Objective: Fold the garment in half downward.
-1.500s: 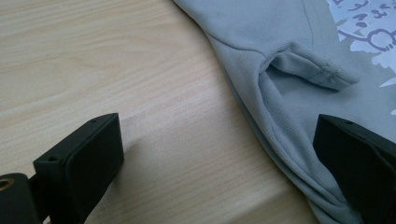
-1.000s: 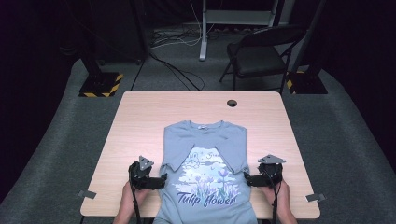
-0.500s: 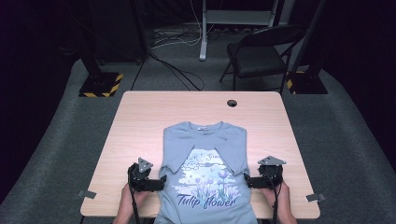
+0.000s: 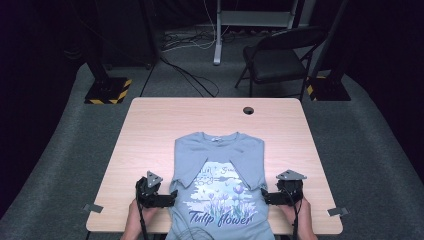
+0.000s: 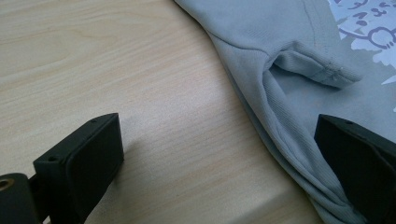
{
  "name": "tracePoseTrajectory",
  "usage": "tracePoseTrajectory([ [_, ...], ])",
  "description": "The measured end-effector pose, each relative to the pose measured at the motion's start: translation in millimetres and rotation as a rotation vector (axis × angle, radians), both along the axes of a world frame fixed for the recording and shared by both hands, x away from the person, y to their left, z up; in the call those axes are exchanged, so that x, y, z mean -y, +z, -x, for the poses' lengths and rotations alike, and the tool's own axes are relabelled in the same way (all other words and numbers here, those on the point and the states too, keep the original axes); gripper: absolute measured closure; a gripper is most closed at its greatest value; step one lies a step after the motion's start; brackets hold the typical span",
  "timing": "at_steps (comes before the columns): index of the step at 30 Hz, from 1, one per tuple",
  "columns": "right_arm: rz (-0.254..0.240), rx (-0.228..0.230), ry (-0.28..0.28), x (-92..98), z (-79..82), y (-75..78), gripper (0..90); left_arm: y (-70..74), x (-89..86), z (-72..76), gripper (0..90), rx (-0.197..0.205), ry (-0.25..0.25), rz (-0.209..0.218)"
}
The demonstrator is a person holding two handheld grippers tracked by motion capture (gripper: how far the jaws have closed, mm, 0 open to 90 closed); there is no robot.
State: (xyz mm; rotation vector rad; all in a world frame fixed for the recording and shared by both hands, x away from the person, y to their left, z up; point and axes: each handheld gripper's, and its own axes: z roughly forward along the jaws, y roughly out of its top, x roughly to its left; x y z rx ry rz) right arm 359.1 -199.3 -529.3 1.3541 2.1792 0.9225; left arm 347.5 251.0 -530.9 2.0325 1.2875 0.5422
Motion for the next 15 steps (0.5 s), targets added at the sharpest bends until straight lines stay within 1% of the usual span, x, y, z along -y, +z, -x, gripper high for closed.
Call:
tracePoseTrajectory([
  [15, 0.001, 0.000, 0.013, -0.3, 12.1, -0.1, 1.3, -0.1, -1.5, 4.1, 2.2, 0.001, -0.008, 0.001],
])
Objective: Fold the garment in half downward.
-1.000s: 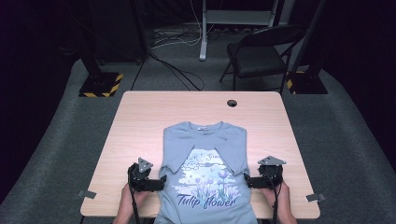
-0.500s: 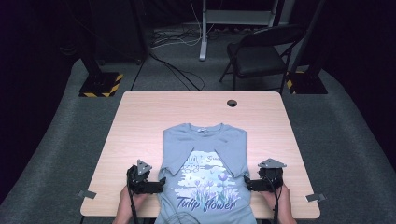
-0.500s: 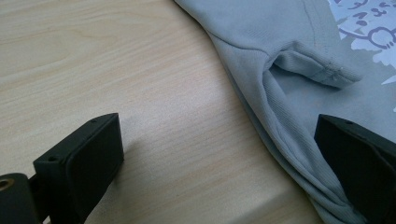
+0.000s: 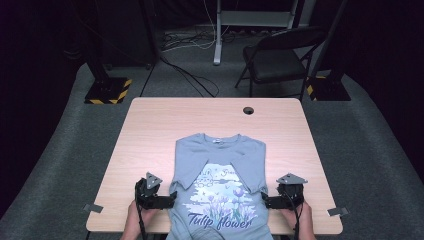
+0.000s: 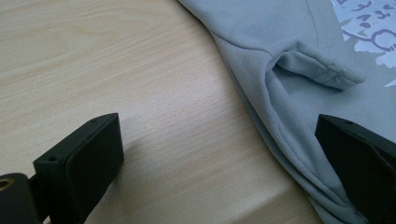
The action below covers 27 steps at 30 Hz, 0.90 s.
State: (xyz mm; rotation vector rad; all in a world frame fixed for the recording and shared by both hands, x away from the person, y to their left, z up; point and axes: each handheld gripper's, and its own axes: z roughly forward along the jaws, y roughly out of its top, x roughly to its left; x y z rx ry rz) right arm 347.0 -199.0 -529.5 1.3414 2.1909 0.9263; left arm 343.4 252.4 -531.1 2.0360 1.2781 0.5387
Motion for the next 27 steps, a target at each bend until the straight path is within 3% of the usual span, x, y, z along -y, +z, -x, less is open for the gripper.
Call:
tracePoseTrajectory([
  [14, -0.001, -0.002, 0.012, 0.9, 6.4, -0.1, 1.2, -0.1, -3.6, 8.7, 2.2, -0.002, -0.018, 0.000],
  [27, 0.003, -0.005, 0.019, 1.3, 6.5, 0.0, 0.0, 0.0, -5.4, 8.0, 2.2, -0.001, -0.039, -0.002],
])
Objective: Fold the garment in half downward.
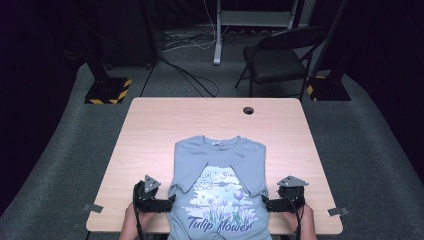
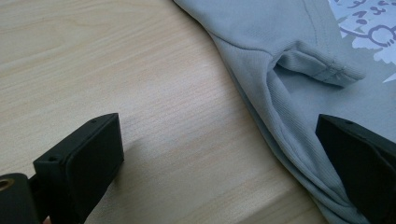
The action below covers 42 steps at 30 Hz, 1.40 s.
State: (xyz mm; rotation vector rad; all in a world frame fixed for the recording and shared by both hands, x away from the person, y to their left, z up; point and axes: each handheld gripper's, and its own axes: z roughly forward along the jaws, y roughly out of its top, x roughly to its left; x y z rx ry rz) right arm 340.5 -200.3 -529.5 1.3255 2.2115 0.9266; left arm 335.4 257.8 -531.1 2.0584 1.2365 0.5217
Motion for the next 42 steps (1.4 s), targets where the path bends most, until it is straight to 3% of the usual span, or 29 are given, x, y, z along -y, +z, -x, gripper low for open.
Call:
tracePoseTrajectory([
  [10, 0.004, 0.001, 0.018, 0.5, 1.1, 0.2, 0.1, 0.0, -0.8, 0.4, 2.2, -0.001, -0.008, 0.001],
  [12, 0.054, 0.007, 0.044, -2.0, 1.4, 4.1, 0.1, 0.4, -1.0, 0.3, 2.6, -0.002, -0.018, 0.000],
  [13, 0.054, 0.007, 0.044, -2.0, 1.4, 4.1, 0.1, 0.4, -1.0, 0.3, 2.8, -0.002, -0.018, 0.000],
  [14, 0.114, 0.030, 0.070, -6.4, 2.8, 7.8, 1.8, 0.7, -1.0, 0.2, 3.0, -0.004, -0.021, -0.001],
  [15, 0.121, 0.032, 0.074, -7.6, 3.1, 8.2, 2.1, 0.8, -1.3, -0.3, 3.1, -0.004, -0.031, -0.001],
  [28, 0.118, 0.039, 0.137, -3.8, 0.0, 7.8, 2.1, 1.7, -1.5, -1.7, 3.0, -0.002, -0.067, -0.014],
  [32, 0.083, 0.002, 0.116, -1.4, -2.0, 7.0, 2.1, 2.8, 0.3, -1.7, 2.9, -0.006, -0.063, -0.024],
  [37, 0.089, -0.044, 0.106, -2.5, -5.5, 9.6, 2.5, 5.0, 0.1, -5.6, 2.9, -0.048, -0.064, -0.022],
  [42, 0.069, -0.089, 0.103, -1.4, -9.3, 11.0, 2.7, 10.3, -1.3, -9.1, 3.3, -0.095, -0.088, 0.035],
])
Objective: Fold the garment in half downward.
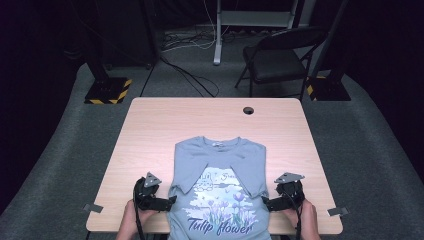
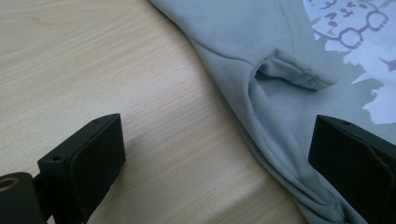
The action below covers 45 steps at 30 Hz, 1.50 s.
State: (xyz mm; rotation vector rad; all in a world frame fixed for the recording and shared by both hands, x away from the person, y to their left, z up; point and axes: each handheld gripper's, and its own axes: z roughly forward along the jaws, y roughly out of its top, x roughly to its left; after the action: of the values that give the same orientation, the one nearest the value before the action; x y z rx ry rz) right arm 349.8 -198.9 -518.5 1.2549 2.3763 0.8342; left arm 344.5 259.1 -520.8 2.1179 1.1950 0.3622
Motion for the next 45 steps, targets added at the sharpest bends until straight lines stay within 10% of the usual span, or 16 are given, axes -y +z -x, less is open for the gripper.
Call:
tracePoseTrajectory([
  [25, -0.062, -0.125, 0.111, 12.7, -55.2, 21.6, 4.2, 30.8, 3.6, -69.1, 3.9, -0.079, -0.181, -0.050],
  [45, 0.005, -0.164, 0.137, -0.2, -112.0, 33.6, 4.6, 29.9, 11.6, -125.5, 2.9, -0.151, -0.202, -0.061],
])
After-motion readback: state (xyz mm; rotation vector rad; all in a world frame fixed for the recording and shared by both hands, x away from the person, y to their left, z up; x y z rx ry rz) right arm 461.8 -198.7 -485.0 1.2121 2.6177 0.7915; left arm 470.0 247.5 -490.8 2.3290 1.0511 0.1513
